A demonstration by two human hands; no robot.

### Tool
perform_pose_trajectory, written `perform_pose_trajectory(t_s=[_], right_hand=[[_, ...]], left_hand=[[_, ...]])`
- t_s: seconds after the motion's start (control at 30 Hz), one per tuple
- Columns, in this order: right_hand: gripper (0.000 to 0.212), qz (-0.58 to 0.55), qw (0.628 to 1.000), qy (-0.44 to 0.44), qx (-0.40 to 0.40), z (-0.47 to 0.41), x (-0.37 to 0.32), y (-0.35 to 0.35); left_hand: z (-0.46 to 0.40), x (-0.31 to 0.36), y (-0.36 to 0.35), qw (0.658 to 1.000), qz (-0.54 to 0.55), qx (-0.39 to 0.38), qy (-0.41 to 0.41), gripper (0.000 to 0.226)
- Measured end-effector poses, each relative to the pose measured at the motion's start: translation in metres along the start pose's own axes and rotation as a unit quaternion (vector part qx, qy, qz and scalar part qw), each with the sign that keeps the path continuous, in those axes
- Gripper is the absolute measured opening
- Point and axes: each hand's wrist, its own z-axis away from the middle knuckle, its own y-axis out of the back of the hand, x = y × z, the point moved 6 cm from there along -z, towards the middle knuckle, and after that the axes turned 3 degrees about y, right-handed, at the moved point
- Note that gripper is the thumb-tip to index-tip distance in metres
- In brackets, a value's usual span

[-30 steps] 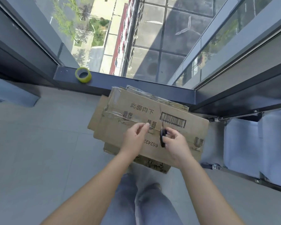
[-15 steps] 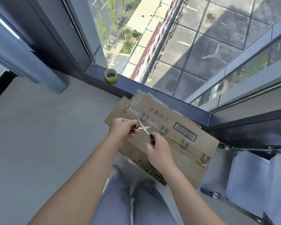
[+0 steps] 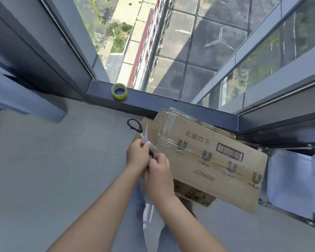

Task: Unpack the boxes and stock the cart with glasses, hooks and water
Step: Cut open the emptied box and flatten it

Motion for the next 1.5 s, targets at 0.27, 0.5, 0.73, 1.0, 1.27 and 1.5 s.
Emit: perform_pose_trajectory(t_s=[0.27,0.5,0.73,1.0,1.27,1.5], right_hand=[[0.026,-0.055,0.972,-0.211,0.084,-0.017,0.055,0.014],[0.07,0.136,0.963,-0.152,-0.178,-0.052,0.067,0.001],[0.076,0.167,0.935,-0.159,-0.268,-0.06,0.065,-0.023],[0.074,0.199,0.923,-0.143,-0.297,-0.057,0.069,-0.025],[0.074,0.211,0.914,-0.147,-0.314,-0.057,0.07,-0.029],[0.074,0.198,0.913,-0.148,-0.324,-0.057,0.07,-0.027]], left_hand=[[-0.038,0.013,0.006,0.958,-0.238,-0.111,-0.112,0.026],[-0.04,0.016,-0.009,0.915,-0.351,-0.1,-0.171,0.027],[-0.041,0.021,-0.006,0.893,-0.393,-0.067,-0.211,0.028],[-0.028,0.022,-0.011,0.842,-0.48,-0.051,-0.239,0.029],[-0.013,-0.003,-0.005,0.827,-0.512,-0.049,-0.227,0.023],[0.001,-0.022,-0.002,0.824,-0.522,-0.05,-0.213,0.024]])
